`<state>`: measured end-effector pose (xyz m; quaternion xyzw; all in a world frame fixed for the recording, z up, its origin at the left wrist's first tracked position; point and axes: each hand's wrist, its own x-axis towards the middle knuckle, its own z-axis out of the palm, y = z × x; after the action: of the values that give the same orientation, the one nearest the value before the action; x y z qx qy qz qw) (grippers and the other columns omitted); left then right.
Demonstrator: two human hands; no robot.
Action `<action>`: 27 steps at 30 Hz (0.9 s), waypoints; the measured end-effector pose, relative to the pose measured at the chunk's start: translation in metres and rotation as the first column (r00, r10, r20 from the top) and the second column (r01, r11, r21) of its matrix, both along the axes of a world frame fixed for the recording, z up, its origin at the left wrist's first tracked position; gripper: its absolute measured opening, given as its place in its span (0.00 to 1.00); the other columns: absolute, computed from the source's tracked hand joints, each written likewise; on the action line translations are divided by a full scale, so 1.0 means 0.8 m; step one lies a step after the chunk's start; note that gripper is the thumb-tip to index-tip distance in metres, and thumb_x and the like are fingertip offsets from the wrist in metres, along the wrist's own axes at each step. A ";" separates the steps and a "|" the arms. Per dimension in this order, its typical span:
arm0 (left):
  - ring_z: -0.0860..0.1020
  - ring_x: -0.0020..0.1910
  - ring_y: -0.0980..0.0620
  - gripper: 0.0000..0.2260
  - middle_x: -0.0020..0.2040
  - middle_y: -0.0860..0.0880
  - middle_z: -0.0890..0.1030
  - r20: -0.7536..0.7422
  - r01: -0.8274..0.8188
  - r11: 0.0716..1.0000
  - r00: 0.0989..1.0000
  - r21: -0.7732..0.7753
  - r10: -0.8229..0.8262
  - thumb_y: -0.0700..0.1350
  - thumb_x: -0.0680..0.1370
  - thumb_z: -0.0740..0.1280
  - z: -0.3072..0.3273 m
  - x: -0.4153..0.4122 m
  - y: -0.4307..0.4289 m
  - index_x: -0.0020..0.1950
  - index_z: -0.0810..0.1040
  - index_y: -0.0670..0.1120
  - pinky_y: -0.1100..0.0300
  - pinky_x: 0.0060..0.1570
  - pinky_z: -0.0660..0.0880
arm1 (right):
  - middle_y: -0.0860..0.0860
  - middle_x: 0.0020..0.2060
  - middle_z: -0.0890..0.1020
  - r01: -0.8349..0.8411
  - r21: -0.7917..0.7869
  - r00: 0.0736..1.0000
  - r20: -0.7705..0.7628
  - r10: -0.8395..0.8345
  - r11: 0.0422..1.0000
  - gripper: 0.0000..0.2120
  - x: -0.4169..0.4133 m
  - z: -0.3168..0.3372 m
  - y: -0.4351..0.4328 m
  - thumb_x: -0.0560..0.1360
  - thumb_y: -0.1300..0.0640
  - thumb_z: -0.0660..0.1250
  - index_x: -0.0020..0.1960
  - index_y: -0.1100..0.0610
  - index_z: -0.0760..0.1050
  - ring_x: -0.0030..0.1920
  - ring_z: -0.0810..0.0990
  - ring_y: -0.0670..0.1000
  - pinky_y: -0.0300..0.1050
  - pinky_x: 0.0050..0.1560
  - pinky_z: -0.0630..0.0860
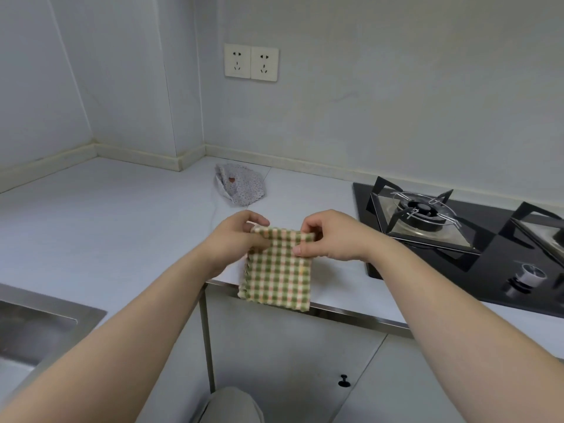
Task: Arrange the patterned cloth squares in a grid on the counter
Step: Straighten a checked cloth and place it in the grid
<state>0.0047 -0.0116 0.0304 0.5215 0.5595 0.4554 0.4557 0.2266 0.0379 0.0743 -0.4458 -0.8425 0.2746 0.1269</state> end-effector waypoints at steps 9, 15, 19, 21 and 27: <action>0.81 0.43 0.57 0.04 0.42 0.52 0.85 0.176 -0.068 0.983 0.984 0.170 0.038 0.42 0.81 0.68 0.041 0.008 -0.016 0.50 0.83 0.45 0.60 0.50 0.73 | 0.46 0.36 0.85 -0.166 -0.078 0.986 -0.033 0.164 0.983 0.10 0.017 0.082 -0.049 0.76 0.50 0.75 0.48 0.58 0.83 0.37 0.81 0.41 0.35 0.40 0.75; 0.79 0.43 0.53 0.05 0.41 0.52 0.83 0.172 -0.153 0.966 0.978 0.209 0.118 0.43 0.83 0.66 0.038 0.012 -0.016 0.49 0.80 0.46 0.57 0.48 0.73 | 0.46 0.37 0.85 -0.132 -0.059 0.991 -0.025 0.131 0.990 0.12 0.014 0.093 -0.061 0.77 0.47 0.73 0.46 0.55 0.85 0.37 0.80 0.39 0.38 0.41 0.75; 0.78 0.41 0.55 0.05 0.38 0.54 0.81 0.087 -0.178 0.952 0.983 0.247 0.162 0.44 0.83 0.65 0.038 0.016 -0.018 0.48 0.79 0.47 0.57 0.47 0.73 | 0.46 0.37 0.86 -0.090 -0.094 0.995 -0.042 0.086 0.992 0.17 0.012 0.087 -0.059 0.77 0.44 0.72 0.44 0.59 0.84 0.41 0.83 0.44 0.41 0.44 0.77; 0.78 0.42 0.53 0.05 0.40 0.52 0.81 0.040 -0.203 0.943 0.979 0.266 0.199 0.46 0.83 0.65 0.037 0.018 -0.020 0.48 0.79 0.48 0.53 0.49 0.75 | 0.47 0.34 0.84 -0.048 0.003 0.999 0.005 0.048 0.999 0.19 0.010 0.085 -0.056 0.75 0.41 0.73 0.42 0.57 0.85 0.38 0.79 0.43 0.42 0.43 0.75; 0.77 0.44 0.54 0.04 0.44 0.53 0.80 -0.134 -0.229 0.907 0.947 0.353 0.291 0.47 0.83 0.64 0.036 0.025 -0.021 0.49 0.76 0.52 0.58 0.44 0.72 | 0.49 0.33 0.83 -0.002 -0.035 0.999 -0.040 0.001 0.999 0.22 0.009 0.078 -0.052 0.73 0.39 0.73 0.40 0.59 0.84 0.37 0.80 0.51 0.47 0.42 0.76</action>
<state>0.0248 -0.0286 0.0596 0.5512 0.5786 0.5501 0.2423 0.2336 -0.0040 0.1363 -0.4418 -0.8351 0.2984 0.1357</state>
